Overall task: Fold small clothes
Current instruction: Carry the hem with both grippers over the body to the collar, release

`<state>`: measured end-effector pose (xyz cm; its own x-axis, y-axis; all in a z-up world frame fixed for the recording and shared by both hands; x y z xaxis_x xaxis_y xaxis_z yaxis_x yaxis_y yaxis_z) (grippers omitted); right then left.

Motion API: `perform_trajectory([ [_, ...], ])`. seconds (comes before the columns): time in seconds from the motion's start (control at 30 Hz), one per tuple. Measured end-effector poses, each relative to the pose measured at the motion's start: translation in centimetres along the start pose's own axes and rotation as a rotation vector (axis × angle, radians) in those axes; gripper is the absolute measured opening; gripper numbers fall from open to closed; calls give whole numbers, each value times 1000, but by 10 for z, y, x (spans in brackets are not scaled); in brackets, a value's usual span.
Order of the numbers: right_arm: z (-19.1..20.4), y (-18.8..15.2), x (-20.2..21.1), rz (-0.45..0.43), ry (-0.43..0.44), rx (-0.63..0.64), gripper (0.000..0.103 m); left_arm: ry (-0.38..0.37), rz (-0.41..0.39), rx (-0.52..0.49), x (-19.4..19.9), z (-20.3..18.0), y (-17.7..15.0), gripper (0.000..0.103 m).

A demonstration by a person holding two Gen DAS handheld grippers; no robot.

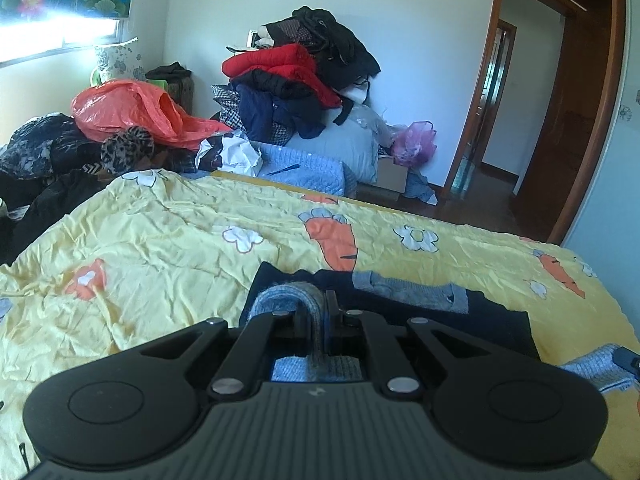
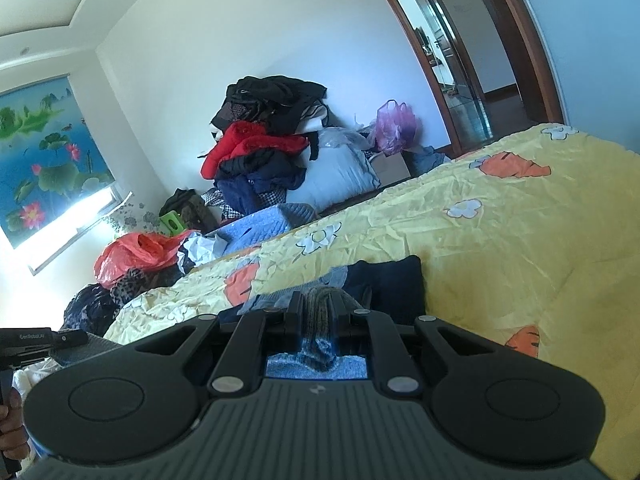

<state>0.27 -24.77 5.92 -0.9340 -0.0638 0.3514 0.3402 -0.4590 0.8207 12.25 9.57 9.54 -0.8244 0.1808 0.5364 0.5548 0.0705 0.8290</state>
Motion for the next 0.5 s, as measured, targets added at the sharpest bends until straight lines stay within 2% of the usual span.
perform_trajectory([
  [0.27,-12,5,-27,4,-25,-22,21,38,14,-27,-38,-4,9,5],
  [0.3,-14,6,-32,3,-31,-23,20,44,18,-29,-44,-5,10,5],
  [0.33,-16,7,-35,7,-39,-25,11,50,22,-30,-49,-4,10,5],
  [0.5,-33,9,-65,40,-69,-45,10,75,65,-43,-86,-5,6,5],
])
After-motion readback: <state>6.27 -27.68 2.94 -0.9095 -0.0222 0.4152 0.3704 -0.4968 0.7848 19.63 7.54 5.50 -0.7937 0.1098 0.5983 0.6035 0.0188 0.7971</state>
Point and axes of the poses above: each gripper's, at about its wrist camera, not at the fingertips, and x roughly against the way its jaws point, z to its left, y to its top, the point moved 5 cm from there along -x, roughly the way its jaws point
